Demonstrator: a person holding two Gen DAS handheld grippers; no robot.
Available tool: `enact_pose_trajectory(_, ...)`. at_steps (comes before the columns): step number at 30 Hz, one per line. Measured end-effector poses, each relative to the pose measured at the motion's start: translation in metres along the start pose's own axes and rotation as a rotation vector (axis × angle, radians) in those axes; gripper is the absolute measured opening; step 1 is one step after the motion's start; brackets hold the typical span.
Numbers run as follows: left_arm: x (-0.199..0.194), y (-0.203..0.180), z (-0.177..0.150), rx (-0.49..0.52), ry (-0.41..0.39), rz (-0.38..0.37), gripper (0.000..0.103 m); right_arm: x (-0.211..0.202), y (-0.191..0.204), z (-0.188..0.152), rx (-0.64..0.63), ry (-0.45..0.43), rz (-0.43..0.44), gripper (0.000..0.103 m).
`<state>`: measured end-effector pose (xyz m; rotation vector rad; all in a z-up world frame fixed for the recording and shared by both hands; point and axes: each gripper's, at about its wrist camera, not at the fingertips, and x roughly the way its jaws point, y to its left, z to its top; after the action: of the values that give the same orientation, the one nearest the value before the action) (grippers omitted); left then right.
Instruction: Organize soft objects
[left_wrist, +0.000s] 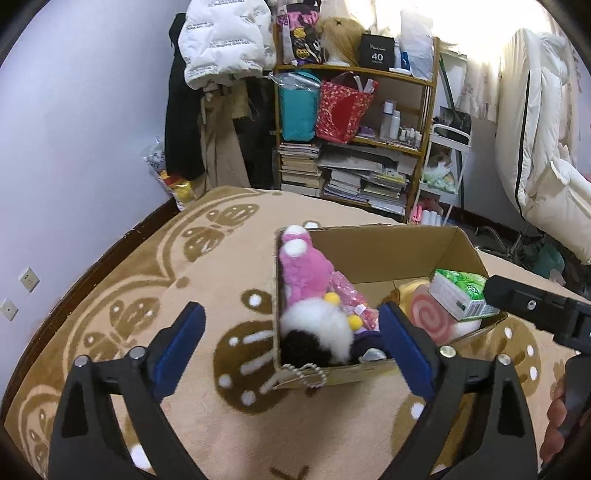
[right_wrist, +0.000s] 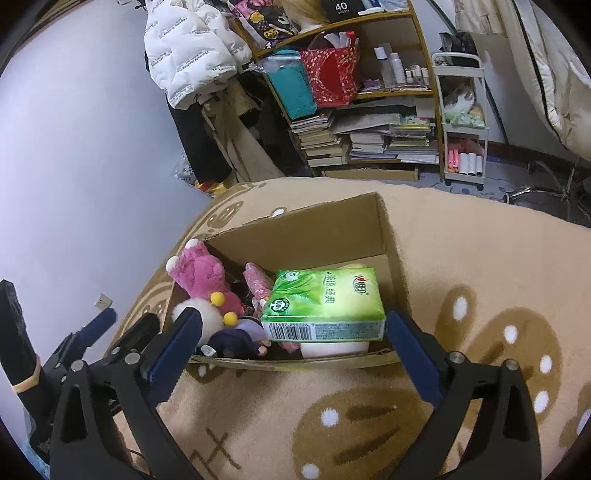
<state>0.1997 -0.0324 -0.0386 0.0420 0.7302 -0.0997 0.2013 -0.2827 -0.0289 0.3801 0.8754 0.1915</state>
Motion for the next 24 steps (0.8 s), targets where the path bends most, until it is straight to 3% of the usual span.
enact_pose_trajectory(24, -0.115, 0.018, -0.018, 0.008, -0.082, 0.017, 0.103, -0.098, 0.013, -0.033, -0.055, -0.121, -0.046, 0.103)
